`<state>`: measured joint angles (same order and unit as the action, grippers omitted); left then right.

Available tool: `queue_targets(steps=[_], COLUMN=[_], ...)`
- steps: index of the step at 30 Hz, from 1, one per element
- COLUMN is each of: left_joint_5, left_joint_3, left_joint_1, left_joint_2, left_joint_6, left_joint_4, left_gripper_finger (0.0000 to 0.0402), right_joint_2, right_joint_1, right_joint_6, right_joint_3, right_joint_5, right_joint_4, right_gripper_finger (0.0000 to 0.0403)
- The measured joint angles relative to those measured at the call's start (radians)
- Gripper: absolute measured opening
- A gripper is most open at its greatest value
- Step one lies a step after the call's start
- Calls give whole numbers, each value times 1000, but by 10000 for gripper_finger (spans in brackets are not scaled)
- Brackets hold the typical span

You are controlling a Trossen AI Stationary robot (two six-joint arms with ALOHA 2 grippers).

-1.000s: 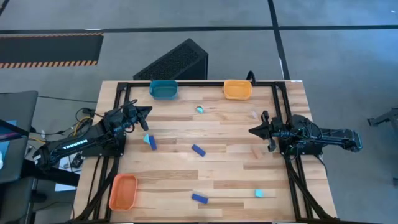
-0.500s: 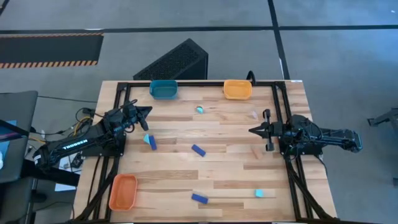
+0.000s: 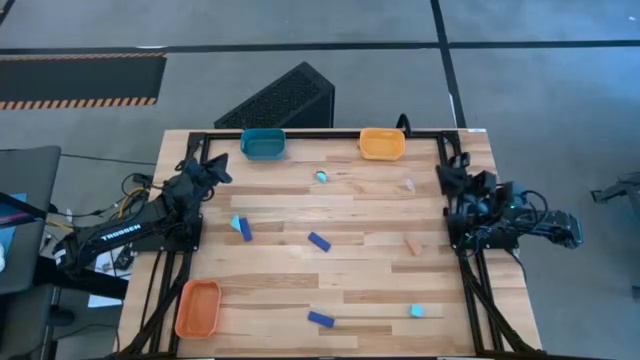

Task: Sort & place blocks by color
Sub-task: Put the top right brown block into the orange bin

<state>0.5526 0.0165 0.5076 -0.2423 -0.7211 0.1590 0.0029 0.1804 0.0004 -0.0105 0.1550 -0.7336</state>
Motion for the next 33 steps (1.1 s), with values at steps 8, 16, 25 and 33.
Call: queue_targets(steps=[8, 16, 25, 33], left_joint_5=[30, -50, -96, 101], left_joint_3=[3, 6, 7, 8], left_joint_1=[0, 0, -37, -35], left_joint_2=[0, 0, 0, 0], left_joint_6=[27, -69, -168, 37], left_joint_4=[-46, -30, -34, -92], left_gripper_finger=[0, 0, 0, 6], right_joint_2=[1, 1, 3, 59], right_joint_1=[19, 46, 56, 129], right_joint_6=[157, 216, 658, 595], right_joint_3=[0, -1, -1, -3], right_joint_5=[75, 398, 405, 424], right_joint_4=[-73, 290, 594, 667], right_gripper_finger=[26, 26, 27, 27])
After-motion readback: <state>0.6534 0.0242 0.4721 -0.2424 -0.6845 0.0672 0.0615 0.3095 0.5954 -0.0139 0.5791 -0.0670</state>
